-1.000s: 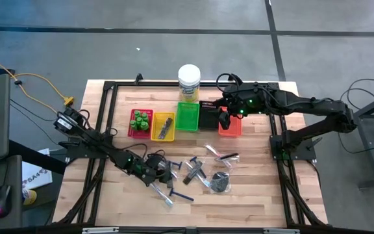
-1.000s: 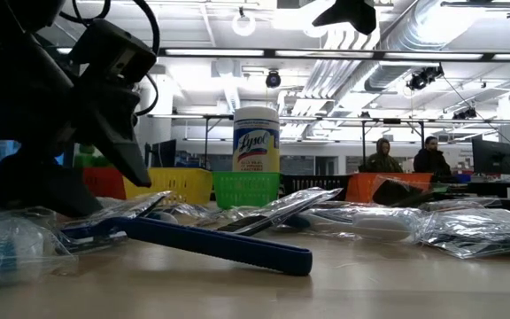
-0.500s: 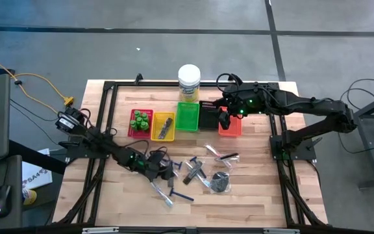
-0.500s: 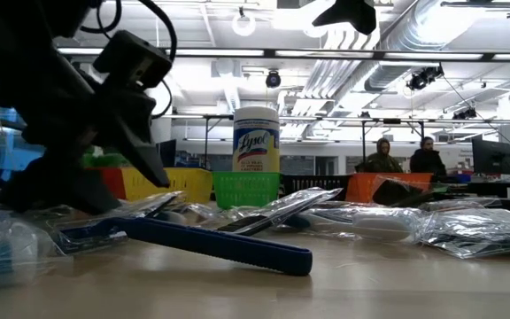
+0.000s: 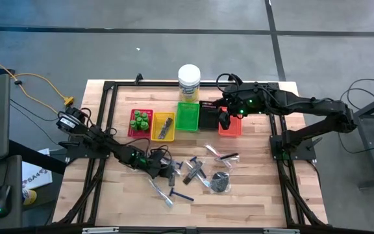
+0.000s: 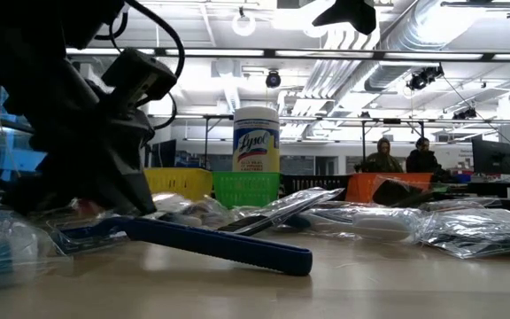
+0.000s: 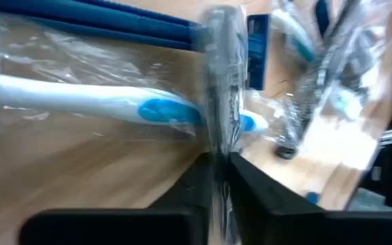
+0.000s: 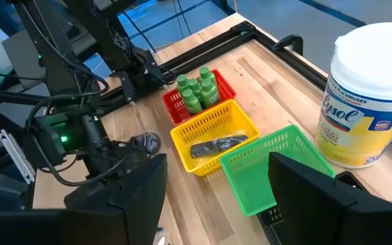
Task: Pick & Place Travel size toiletries
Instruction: Put the black hair comb into the yellow bin
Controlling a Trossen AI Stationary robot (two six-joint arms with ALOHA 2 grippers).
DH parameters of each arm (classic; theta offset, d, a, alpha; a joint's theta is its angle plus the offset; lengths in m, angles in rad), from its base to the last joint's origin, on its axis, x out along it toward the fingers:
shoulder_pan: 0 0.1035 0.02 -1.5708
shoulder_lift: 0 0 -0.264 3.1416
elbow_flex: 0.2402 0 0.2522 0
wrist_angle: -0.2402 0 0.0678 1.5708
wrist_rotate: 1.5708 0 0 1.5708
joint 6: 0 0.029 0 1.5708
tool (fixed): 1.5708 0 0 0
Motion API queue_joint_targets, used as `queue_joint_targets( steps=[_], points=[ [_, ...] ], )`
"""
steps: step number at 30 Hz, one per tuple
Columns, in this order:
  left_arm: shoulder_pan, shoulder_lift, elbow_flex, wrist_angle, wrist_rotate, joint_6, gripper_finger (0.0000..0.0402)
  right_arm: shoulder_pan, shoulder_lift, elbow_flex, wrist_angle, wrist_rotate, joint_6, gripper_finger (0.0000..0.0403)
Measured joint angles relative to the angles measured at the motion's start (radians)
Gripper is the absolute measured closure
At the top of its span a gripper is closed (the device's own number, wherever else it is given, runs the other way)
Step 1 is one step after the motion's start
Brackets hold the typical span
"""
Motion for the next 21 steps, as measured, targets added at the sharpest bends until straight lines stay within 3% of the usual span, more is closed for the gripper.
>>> queue_joint_targets(
  steps=[2, 8, 16, 21],
  points=[
    [0.000, -0.002, 0.002, 0.018, 0.001, 0.010, 0.0390, 0.000, 0.000, 0.000, 0.000, 0.000, 0.000, 0.0159],
    [-0.001, -0.028, -0.002, 0.058, 0.016, 0.038, 0.0388, 0.000, 0.000, 0.000, -0.001, 0.002, -0.006, 0.0159],
    [-0.001, -0.161, -0.001, 0.074, 0.033, 0.117, 0.0396, 0.000, 0.000, 0.000, -0.003, 0.002, -0.007, 0.0159],
    [0.009, -0.272, 0.001, -0.026, -0.003, 0.165, 0.0396, 0.000, 0.000, 0.000, -0.007, 0.002, -0.007, 0.0159]
  ],
)
